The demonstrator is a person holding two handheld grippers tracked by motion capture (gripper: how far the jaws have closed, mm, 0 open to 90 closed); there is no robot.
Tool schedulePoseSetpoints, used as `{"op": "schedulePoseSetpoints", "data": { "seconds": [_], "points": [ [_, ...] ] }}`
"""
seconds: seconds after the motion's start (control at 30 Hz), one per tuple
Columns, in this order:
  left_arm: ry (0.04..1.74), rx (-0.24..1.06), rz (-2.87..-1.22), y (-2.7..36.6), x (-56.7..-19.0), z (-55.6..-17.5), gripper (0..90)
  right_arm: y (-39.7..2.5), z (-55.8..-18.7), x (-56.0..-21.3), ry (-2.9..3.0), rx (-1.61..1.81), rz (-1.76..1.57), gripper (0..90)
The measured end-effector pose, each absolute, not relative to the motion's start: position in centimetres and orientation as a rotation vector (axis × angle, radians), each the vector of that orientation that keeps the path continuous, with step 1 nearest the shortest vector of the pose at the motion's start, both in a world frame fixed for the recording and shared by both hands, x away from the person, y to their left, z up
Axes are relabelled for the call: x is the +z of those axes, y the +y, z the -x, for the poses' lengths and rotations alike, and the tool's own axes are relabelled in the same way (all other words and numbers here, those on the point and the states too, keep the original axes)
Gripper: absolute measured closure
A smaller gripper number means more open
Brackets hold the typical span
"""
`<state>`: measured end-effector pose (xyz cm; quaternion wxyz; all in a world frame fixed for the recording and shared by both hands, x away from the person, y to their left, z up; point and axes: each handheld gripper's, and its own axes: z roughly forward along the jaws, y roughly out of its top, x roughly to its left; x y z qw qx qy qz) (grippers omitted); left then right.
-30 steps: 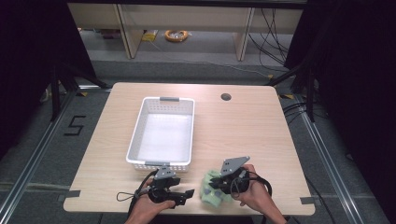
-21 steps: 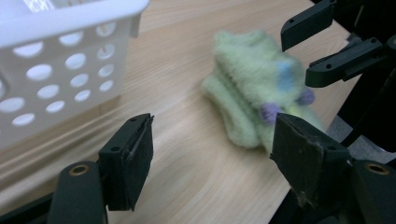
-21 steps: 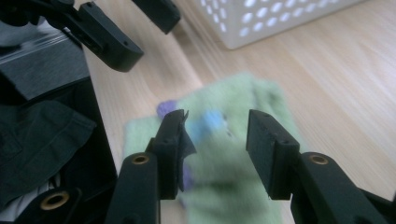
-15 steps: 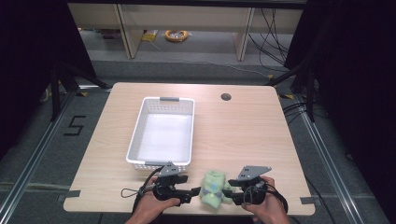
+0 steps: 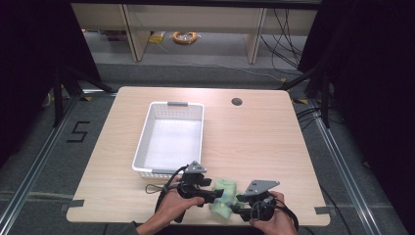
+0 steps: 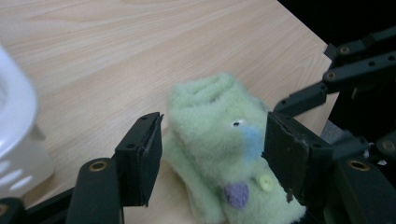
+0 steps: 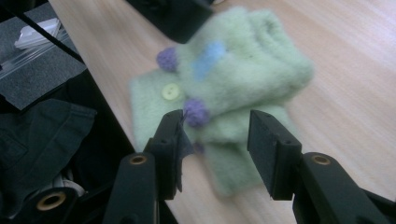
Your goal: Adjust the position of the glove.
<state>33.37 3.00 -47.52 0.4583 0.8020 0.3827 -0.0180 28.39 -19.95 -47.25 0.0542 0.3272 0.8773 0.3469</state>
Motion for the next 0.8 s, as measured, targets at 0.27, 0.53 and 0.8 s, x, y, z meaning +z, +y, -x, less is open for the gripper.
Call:
{"op": "schedulePoseSetpoints", "data": {
  "seconds": [0.27, 0.53, 0.8],
  "points": [
    [0.925, -0.041, -2.049, 1.4, -48.1, -34.8, 41.2, -19.0, -28.0, -47.7, 2.654, 1.038, -0.961, 59.6],
    [0.917, 0.047, -2.095, 1.2, -48.4, -34.4, 65.4, -19.0, -28.4, -48.1, 2.668, 1.020, -0.921, 82.3],
    [0.896, 0.066, -2.045, 1.7, -47.7, -33.5, 79.0, -19.5, -28.4, -47.3, 2.670, 1.016, -0.875, 86.2]
  ]
}}
